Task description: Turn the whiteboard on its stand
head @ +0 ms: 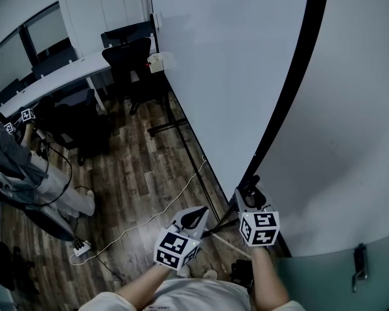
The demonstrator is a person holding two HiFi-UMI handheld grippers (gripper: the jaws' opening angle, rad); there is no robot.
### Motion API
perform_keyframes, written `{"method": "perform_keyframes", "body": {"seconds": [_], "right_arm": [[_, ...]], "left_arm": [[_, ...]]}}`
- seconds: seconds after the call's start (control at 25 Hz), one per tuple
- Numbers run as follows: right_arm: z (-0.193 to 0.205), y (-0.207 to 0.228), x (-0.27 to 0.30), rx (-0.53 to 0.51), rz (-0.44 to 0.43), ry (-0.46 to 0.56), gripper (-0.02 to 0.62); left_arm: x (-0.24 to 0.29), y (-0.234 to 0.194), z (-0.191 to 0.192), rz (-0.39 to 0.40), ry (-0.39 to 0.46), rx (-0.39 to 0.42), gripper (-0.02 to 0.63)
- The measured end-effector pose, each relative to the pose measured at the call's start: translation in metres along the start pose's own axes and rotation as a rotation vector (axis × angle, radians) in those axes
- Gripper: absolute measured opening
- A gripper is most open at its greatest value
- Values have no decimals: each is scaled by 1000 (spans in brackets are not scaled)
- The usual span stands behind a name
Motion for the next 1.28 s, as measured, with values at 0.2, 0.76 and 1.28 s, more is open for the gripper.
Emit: {"method": "perform_keyframes", "body": {"seconds": [0.2,0.76,1.28], "right_arm": [[0,-3,-5,-3,-12,-8,192],[8,-33,-41,3,-22,9,190],[20,-61,-86,5,-22,2,190]], "left_arm": [[-7,3,-1,-7,3,0,11],[-30,7,1,-14,9,-7,11],[-51,21,9,18,1,-5,11]]}}
Point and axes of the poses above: the fingertips, and each gripper's own axes: x forward along the fingers, y to its right, z out of its underside, the point moved 4 cm from there along -x, backward along the fingers, and after that the axes turned 4 degrees about -z, right-handed, at the moved point
